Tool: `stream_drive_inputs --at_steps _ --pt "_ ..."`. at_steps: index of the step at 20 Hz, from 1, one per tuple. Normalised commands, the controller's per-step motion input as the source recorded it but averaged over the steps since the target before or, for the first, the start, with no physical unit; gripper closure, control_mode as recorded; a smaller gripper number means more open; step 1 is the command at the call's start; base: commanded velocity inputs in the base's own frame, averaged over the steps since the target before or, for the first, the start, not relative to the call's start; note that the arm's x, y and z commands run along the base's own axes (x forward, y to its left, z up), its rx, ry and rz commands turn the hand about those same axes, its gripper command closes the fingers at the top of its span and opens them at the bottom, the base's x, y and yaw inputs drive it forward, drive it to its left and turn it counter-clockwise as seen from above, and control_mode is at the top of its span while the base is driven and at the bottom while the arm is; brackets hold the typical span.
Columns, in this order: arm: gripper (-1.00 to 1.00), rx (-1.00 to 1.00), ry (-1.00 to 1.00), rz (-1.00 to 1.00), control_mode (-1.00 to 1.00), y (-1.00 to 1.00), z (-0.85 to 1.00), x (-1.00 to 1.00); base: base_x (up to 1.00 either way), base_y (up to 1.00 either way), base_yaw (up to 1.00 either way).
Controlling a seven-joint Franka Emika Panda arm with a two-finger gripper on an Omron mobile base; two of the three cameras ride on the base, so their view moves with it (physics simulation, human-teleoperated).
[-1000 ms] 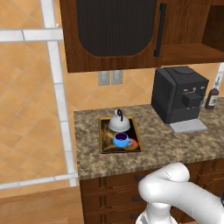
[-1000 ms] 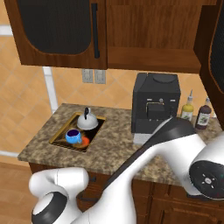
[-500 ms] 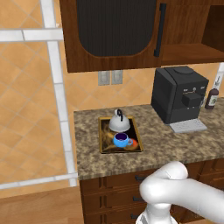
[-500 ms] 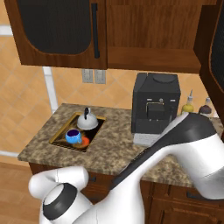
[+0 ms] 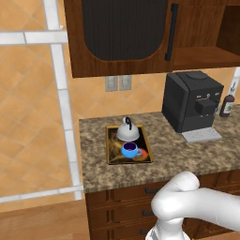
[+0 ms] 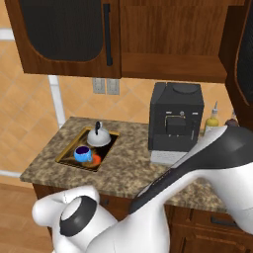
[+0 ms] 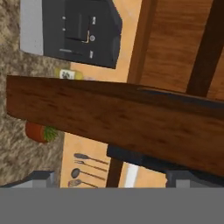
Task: Pick the kettle from the counter and place it on the tray. Then pick the mug from the cabinet and place it on the tray. Then close the cabinet doors.
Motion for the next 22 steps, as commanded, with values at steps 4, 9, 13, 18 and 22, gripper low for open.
stream_drive_inputs --at_steps 4,9,13,18,22 --pt "-1.0 0.0 0.03 0.15 -1.0 0.31 -0.01 0.32 0.0 0.0 0.0" --pt "-1.0 0.0 0.0 0.14 -1.0 0.41 -0.25 0.3 0.0 0.0 0.0" --pt "-1.0 0.0 0.0 0.08 -1.0 0.5 -0.42 0.36 0.0 0.0 0.0" --pt "-1.0 0.05 0.0 0.06 -1.0 0.39 -0.16 0.54 0.0 0.0 0.0" --pt "-1.0 0.07 -0.03 0.07 -1.0 0.45 -0.06 0.36 0.0 0.0 0.0"
